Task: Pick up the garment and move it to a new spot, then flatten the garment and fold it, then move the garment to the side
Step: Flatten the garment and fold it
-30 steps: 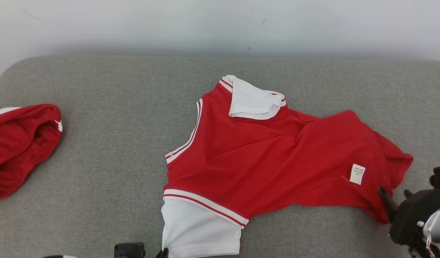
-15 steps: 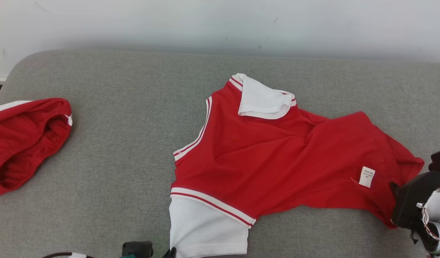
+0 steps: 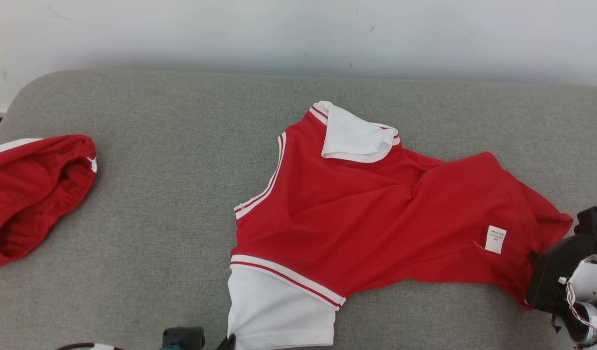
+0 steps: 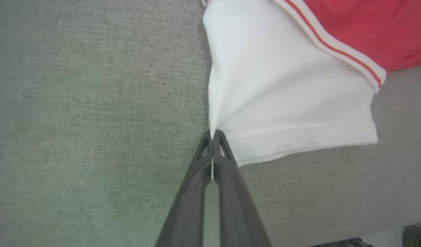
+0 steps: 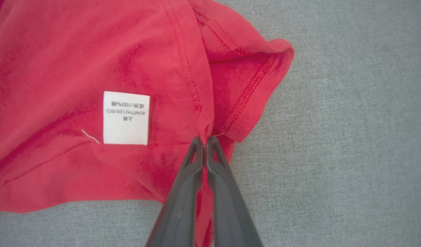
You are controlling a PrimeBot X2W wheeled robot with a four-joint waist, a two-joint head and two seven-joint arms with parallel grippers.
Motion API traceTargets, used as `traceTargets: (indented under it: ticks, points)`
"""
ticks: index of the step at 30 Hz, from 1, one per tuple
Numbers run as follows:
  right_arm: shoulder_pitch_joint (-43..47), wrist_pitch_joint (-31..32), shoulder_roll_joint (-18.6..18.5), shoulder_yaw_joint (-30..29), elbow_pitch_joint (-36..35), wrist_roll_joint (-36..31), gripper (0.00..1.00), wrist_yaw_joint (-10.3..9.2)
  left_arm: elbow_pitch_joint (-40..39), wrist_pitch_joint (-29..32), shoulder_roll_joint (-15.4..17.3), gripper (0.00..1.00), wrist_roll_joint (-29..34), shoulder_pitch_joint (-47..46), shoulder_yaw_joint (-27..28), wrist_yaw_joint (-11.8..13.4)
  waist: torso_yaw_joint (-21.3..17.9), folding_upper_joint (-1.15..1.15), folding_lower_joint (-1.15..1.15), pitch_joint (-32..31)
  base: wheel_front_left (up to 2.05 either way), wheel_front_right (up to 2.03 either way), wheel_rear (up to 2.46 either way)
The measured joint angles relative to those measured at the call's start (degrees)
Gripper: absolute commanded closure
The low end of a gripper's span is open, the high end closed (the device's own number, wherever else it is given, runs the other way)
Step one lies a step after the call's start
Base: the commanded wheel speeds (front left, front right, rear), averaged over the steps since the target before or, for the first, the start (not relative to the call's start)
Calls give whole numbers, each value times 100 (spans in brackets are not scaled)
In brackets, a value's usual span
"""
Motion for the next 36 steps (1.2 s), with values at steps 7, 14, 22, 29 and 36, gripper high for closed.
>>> traceTargets:
  ticks: [7, 14, 22, 29, 36]
  points:
    - [-66, -464, 166, -54, -375, 584, 100, 0, -402, -614, -126, 100, -258, -10, 522, -20, -28, 0, 0, -34, 0, 0, 0]
    - [-243, -790, 287, 42, -994, 1401, 100, 0, -1369, -1298, -469, 100, -1154, -121, 1458, -416, -109, 0, 0, -45, 0, 0, 0]
    - [-985, -1214, 335, 244, -1741, 2262, 100, -1, -2649, -1367, -832, 100, -2560, -884, 2772, -563, -318, 0, 0, -83, 0, 0, 0]
    - [-2140, -1341, 86, 655, -1797, 2426, 100, 0, -2776, -700, -260, 100, -2674, -2716, 3169, -343, -529, 0, 0, -93, 0, 0, 0]
    - [-3246, -1980, -265, 1237, -1462, 2195, 100, 0, -2068, -326, 137, 100, -2516, -4662, 3311, -210, -742, 0, 0, 65, 0, 0, 0]
